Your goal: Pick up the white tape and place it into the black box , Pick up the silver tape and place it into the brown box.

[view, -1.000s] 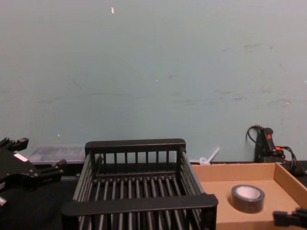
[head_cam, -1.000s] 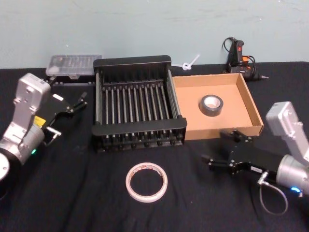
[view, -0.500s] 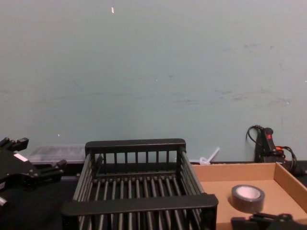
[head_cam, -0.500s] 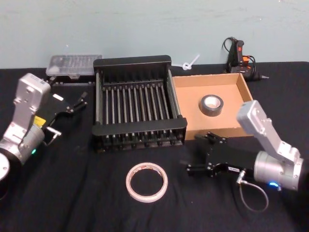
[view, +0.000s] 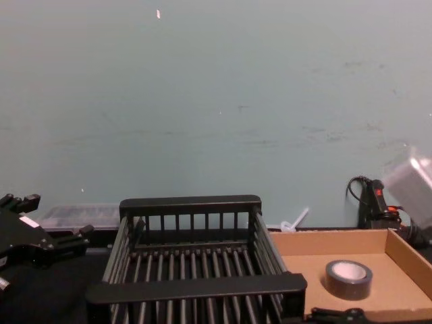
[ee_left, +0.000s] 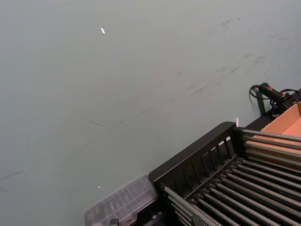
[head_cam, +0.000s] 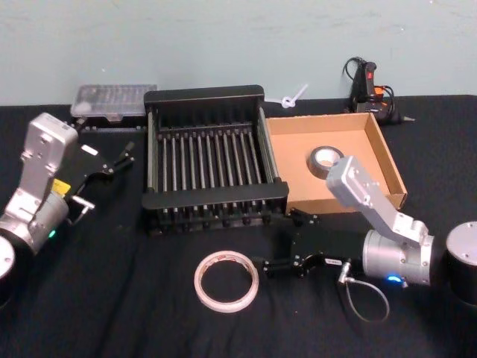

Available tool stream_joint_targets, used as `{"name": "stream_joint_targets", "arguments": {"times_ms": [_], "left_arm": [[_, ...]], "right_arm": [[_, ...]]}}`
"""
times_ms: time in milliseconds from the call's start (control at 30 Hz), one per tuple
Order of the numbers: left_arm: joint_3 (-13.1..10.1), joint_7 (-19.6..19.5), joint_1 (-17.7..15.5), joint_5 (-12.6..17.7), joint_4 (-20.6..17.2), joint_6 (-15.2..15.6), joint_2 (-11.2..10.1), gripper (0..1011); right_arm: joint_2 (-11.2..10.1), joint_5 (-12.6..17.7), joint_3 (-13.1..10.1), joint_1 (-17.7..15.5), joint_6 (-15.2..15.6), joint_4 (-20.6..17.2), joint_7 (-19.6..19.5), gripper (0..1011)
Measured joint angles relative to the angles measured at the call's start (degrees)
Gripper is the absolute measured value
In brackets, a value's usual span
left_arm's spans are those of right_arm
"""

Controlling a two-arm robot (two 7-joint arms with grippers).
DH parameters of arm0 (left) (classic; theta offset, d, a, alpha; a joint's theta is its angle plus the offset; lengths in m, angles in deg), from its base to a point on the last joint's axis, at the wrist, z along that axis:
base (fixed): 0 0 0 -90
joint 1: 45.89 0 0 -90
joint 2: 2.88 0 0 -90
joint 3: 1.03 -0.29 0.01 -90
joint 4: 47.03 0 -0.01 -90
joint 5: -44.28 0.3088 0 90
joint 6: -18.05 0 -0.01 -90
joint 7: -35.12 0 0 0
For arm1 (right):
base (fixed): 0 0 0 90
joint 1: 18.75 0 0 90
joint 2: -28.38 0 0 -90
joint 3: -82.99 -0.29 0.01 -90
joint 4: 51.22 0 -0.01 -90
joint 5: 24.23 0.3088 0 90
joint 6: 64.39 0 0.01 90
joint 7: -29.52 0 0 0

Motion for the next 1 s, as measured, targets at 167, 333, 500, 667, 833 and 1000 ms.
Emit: {"name": "stream_joint_targets", "arguments": {"times_ms": [167, 333, 500, 667, 833, 1000], "left_arm": [[0.0, 0.0, 0.0, 0.0, 0.0, 0.0, 0.0, 1001], [0.0, 0.0, 0.0, 0.0, 0.0, 0.0, 0.0, 1001], [0.0, 0.0, 0.0, 0.0, 0.0, 0.0, 0.0, 1001], [0.0, 0.0, 0.0, 0.0, 0.0, 0.0, 0.0, 1001], [0.0, 0.0, 0.0, 0.0, 0.0, 0.0, 0.0, 1001], [0.0, 0.0, 0.0, 0.0, 0.0, 0.0, 0.0, 1001]], "right_arm": [[0.9, -1.0, 1.5, 1.6, 1.0, 0.9, 0.0, 1002], [1.8, -1.8, 2.8, 2.9, 1.6, 2.0, 0.0, 1002], [2.9, -2.2, 4.0, 4.1, 2.2, 3.2, 0.2, 1002], [3.9, -2.4, 4.8, 4.9, 2.4, 4.4, 0.5, 1002], [4.7, -2.7, 5.6, 5.6, 2.6, 5.5, 0.6, 1002], [5.3, -3.0, 6.1, 6.1, 2.8, 6.5, 0.5, 1002]]}}
